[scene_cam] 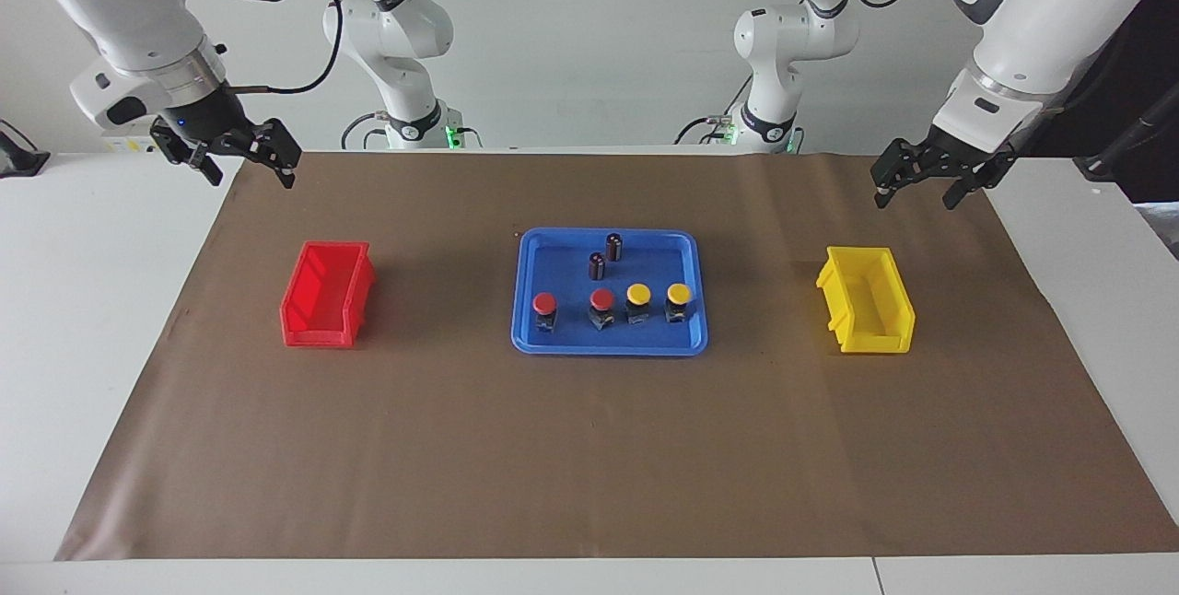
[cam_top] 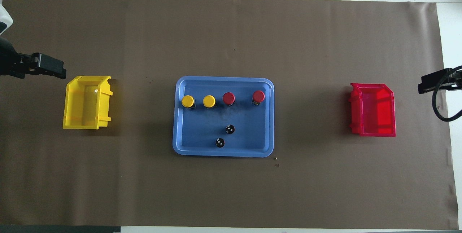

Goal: Sort red and yellow buttons by color

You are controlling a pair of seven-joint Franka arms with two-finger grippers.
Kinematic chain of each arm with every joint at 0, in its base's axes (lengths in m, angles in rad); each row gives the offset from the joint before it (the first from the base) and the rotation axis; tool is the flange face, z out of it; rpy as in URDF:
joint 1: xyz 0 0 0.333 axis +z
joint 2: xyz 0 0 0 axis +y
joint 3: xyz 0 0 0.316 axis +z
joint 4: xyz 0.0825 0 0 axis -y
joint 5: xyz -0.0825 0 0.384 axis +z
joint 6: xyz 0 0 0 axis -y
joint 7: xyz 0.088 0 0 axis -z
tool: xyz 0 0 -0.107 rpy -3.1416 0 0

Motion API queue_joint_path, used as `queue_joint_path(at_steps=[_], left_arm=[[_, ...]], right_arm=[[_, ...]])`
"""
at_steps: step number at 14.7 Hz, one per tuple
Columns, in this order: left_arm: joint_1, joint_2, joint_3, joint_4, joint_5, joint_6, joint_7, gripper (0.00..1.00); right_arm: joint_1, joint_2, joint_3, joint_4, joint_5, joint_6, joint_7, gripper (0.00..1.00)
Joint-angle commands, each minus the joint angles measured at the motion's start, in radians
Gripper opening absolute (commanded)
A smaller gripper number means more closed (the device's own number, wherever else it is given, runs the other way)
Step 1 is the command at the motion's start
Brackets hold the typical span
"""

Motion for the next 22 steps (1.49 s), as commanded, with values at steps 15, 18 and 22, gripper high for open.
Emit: queue_joint_path(at_steps=[15, 18, 22], left_arm=[[0.01, -0.035, -0.003, -0.044, -0.001, 0.026, 0.012, 1.0], [0.01, -0.035, -0.003, -0.044, -0.001, 0.028, 0.012, 1.0], [0.01, -0.035, -0.003, -0.044, -0.001, 0.026, 0.012, 1.0]], right_arm=[[0.167, 0.001, 0.009, -0.033, 0.005, 0.09, 0.082, 1.0], [0.294, 0.094, 0.011, -0.007, 0.031, 0.168, 0.287, 1.0], [0.493, 0.258, 0.011, -0.021, 0.03, 0.405, 0.569, 1.0]])
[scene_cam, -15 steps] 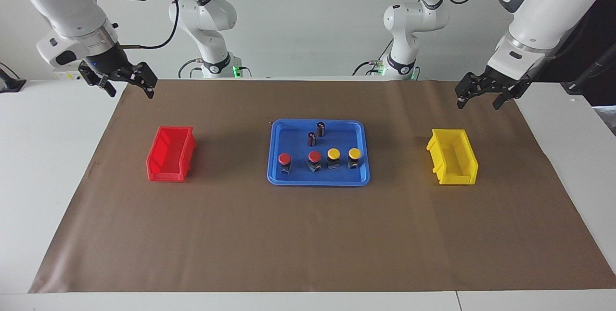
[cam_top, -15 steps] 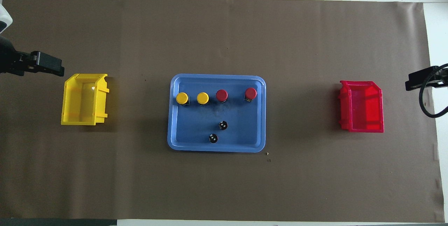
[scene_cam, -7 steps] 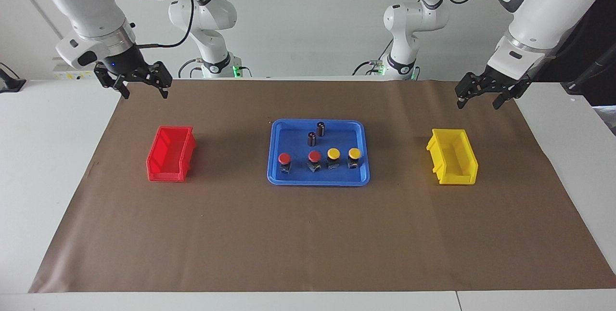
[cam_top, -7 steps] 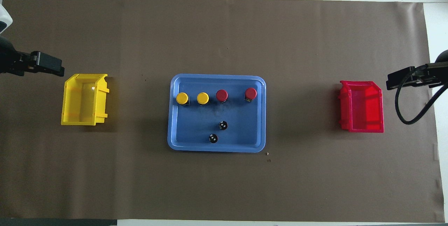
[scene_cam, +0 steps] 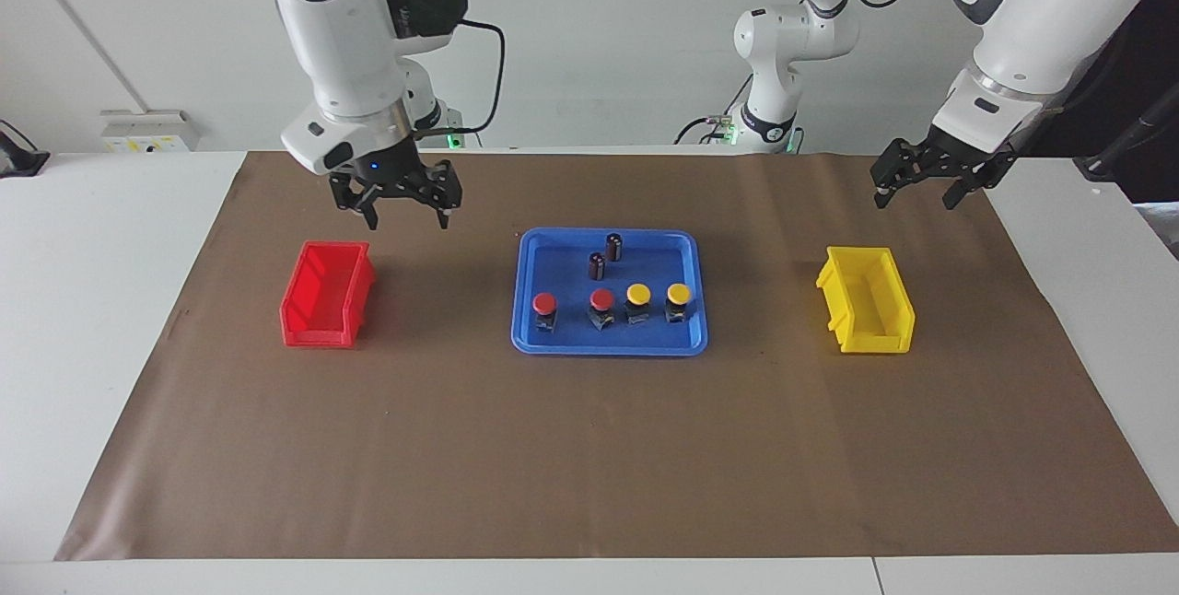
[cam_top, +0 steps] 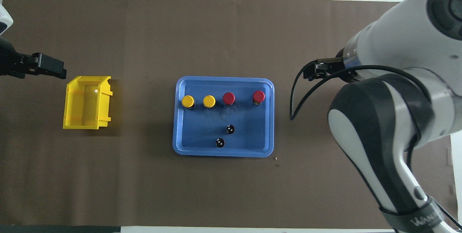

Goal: Sort red and yellow buttons by color
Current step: 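Reach the right gripper to the red button nearest the red bin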

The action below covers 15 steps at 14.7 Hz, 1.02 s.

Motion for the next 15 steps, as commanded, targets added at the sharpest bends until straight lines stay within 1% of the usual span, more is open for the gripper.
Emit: queue_joint_path(at_steps=[1, 3, 6, 8, 10, 13, 15], left_arm=[[0.01, -0.035, -0.003, -0.043, -0.001, 0.026, 0.012, 1.0], [0.01, -0.035, -0.003, -0.043, -0.001, 0.026, 0.012, 1.0], [0.01, -0.035, -0.003, -0.043, -0.001, 0.026, 0.012, 1.0], [0.01, -0.035, -0.003, -0.043, -0.001, 0.026, 0.012, 1.0], [0.01, -0.035, -0.003, -0.043, -0.001, 0.026, 0.012, 1.0], [0.01, -0.035, -0.003, -0.043, -0.001, 0.026, 0.012, 1.0], [0.009, -0.035, -0.003, -0.043, -0.001, 0.026, 0.012, 1.0]], right_arm=[[0.103, 0.106, -0.005, -0.015, 0.009, 0.154, 0.168, 1.0], [0.115, 0.131, -0.005, -0.075, -0.004, 0.212, 0.173, 1.0], [0.129, 0.125, -0.003, -0.193, -0.004, 0.341, 0.172, 1.0], [0.128, 0.117, -0.003, -0.227, -0.005, 0.361, 0.166, 1.0], [0.143, 0.126, -0.003, -0.25, -0.004, 0.401, 0.169, 0.94], [0.155, 0.132, -0.003, -0.265, -0.004, 0.404, 0.167, 0.87], [0.155, 0.134, -0.003, -0.268, -0.004, 0.409, 0.155, 0.78]])
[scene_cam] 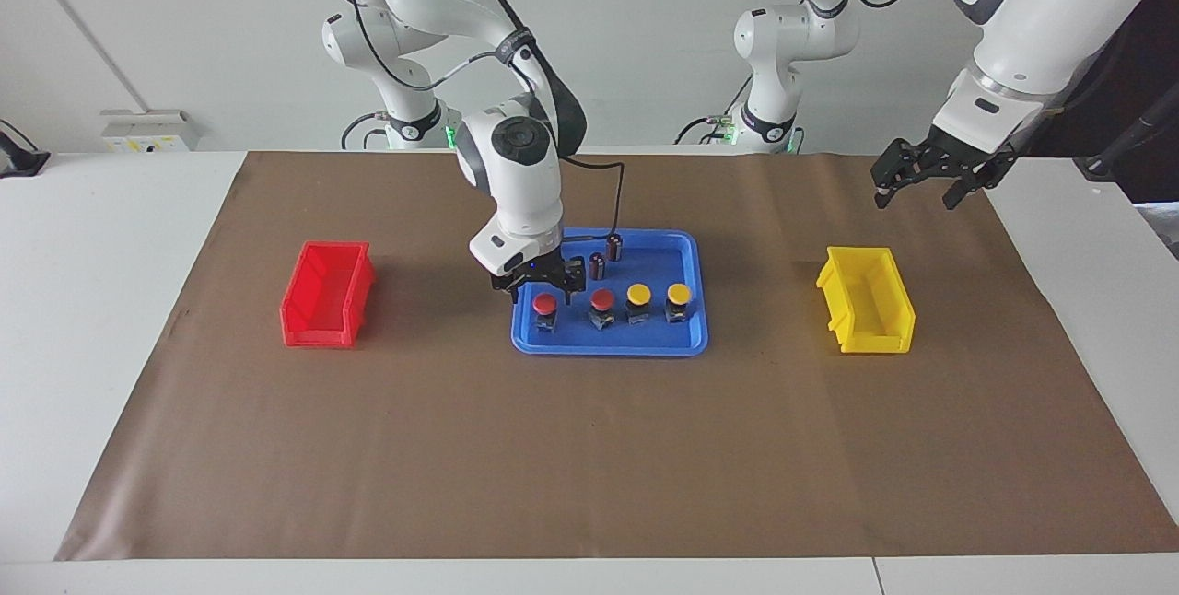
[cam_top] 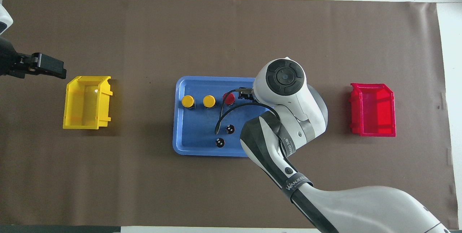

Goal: Sort red and yellow buttons by color
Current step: 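Reach the right gripper to the red button nearest the red bin, then carry the red button to the red bin while the left gripper reaches yellow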

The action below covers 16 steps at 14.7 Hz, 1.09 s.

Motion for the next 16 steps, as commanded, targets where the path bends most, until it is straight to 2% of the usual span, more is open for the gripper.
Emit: queue_joint_path(at_steps=[1, 4, 6, 7, 8, 9, 10, 11, 13, 14, 16], left_arm=[[0.01, -0.035, -0.003, -0.043, -0.001, 0.026, 0.012, 1.0], [0.009, -0.035, -0.003, -0.043, -0.001, 0.024, 0.011, 1.0], [0.006, -0.039, -0.005, -0.057, -0.001, 0.031, 0.003, 1.0], [-0.01, -0.067, -0.013, -0.113, -0.001, 0.053, 0.0, 1.0], [-0.045, -0.097, -0.017, -0.196, -0.001, 0.151, -0.004, 1.0], [-0.085, -0.145, -0.017, -0.324, -0.003, 0.308, -0.035, 1.0], [-0.102, -0.164, -0.02, -0.405, -0.001, 0.405, -0.123, 1.0], [-0.155, -0.152, -0.025, -0.428, -0.001, 0.45, -0.227, 0.99], [-0.244, -0.081, -0.025, -0.428, -0.001, 0.523, -0.396, 0.93], [-0.288, -0.035, -0.023, -0.428, -0.001, 0.558, -0.461, 0.9], [-0.365, 0.052, -0.022, -0.427, 0.011, 0.627, -0.582, 0.79]], right_arm=[[-0.005, -0.024, 0.002, -0.045, -0.001, 0.042, -0.025, 0.73], [-0.005, -0.024, 0.002, -0.054, -0.001, 0.059, -0.027, 0.64], [-0.006, -0.022, 0.002, -0.054, -0.001, 0.065, -0.034, 0.53], [-0.008, -0.022, 0.002, -0.053, -0.001, 0.073, -0.045, 0.44], [-0.012, -0.021, 0.0, -0.051, -0.001, 0.072, -0.047, 0.34], [-0.017, -0.021, 0.0, -0.042, -0.001, 0.061, -0.047, 0.26], [-0.02, -0.019, 0.002, -0.034, -0.001, 0.05, -0.047, 0.2], [-0.022, -0.015, 0.0, -0.01, -0.001, 0.029, -0.047, 0.16], [-0.043, -0.016, -0.002, 0.103, 0.001, -0.122, -0.051, 0.16], [-0.08, -0.051, -0.002, 0.12, 0.001, -0.19, -0.092, 0.16], [-0.175, -0.184, -0.002, 0.041, 0.002, -0.27, -0.286, 0.16]])
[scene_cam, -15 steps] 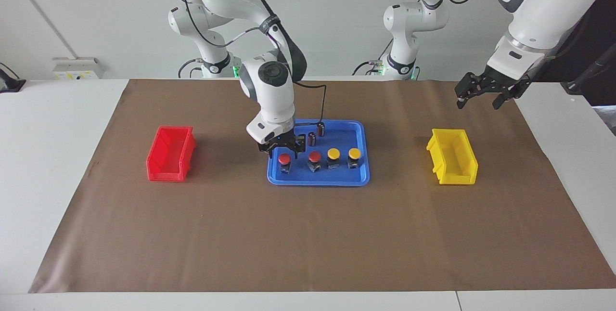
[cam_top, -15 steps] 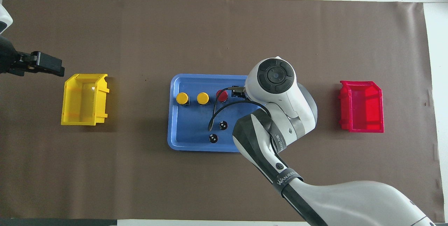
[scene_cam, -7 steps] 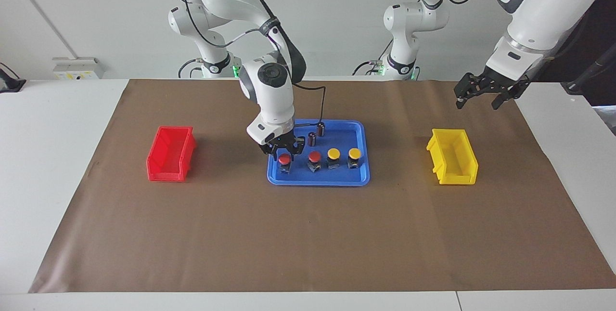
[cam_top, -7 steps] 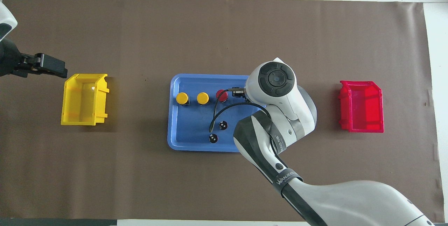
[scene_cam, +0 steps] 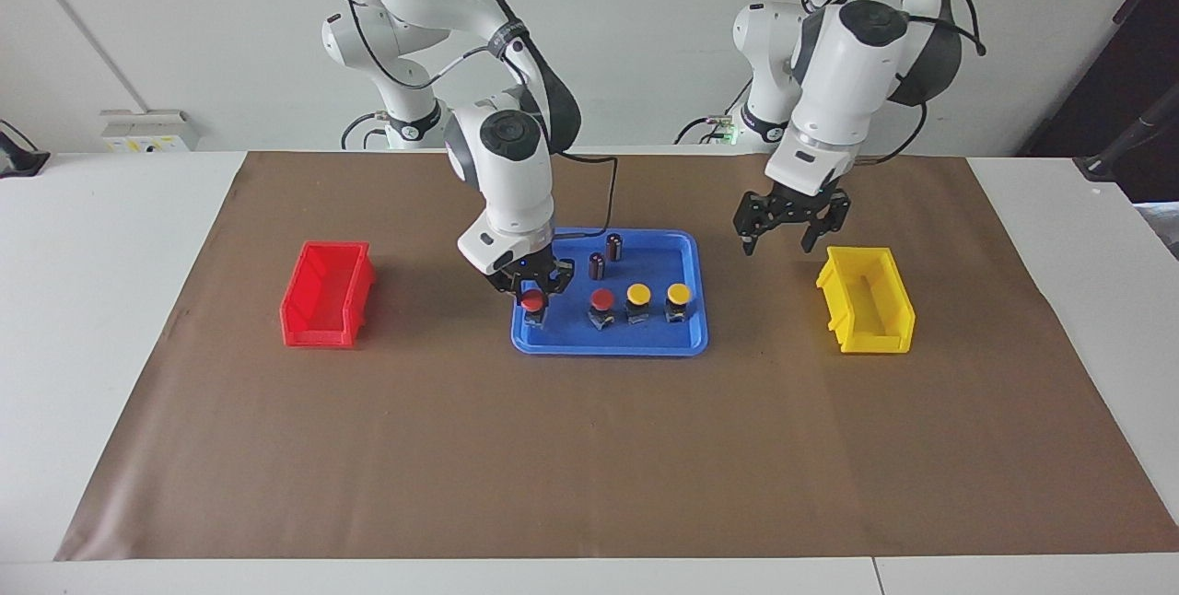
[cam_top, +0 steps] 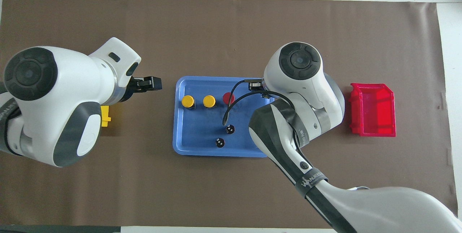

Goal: Sort red and yellow buttons by color
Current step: 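Carry the red button to the red bin while the left gripper reaches yellow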

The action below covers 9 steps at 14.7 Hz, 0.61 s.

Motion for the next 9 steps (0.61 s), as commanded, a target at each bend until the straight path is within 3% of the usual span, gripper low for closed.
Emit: queue_joint_path(at_steps=[1, 4, 7, 8, 9], left_arm=[[-0.094, 0.113, 0.016, 0.003, 0.04, 0.096, -0.142, 0.77], [-0.134, 0.195, 0.016, -0.004, 0.097, 0.167, -0.228, 0.74], [-0.136, 0.228, 0.016, -0.004, 0.097, 0.191, -0.231, 0.71], [-0.136, 0.238, 0.016, -0.004, 0.097, 0.195, -0.233, 0.65], [-0.136, 0.239, 0.016, -0.004, 0.097, 0.195, -0.242, 0.37]], right_arm=[[-0.17, -0.205, 0.01, -0.126, 0.009, -0.092, -0.269, 0.16], [-0.348, -0.35, 0.01, -0.31, 0.019, -0.089, -0.534, 0.16], [-0.465, -0.392, 0.005, -0.41, 0.019, -0.048, -0.655, 0.16], [-0.505, -0.404, 0.004, -0.437, 0.019, -0.022, -0.696, 0.16], [-0.523, -0.41, 0.004, -0.459, 0.019, 0.007, -0.726, 0.16]])
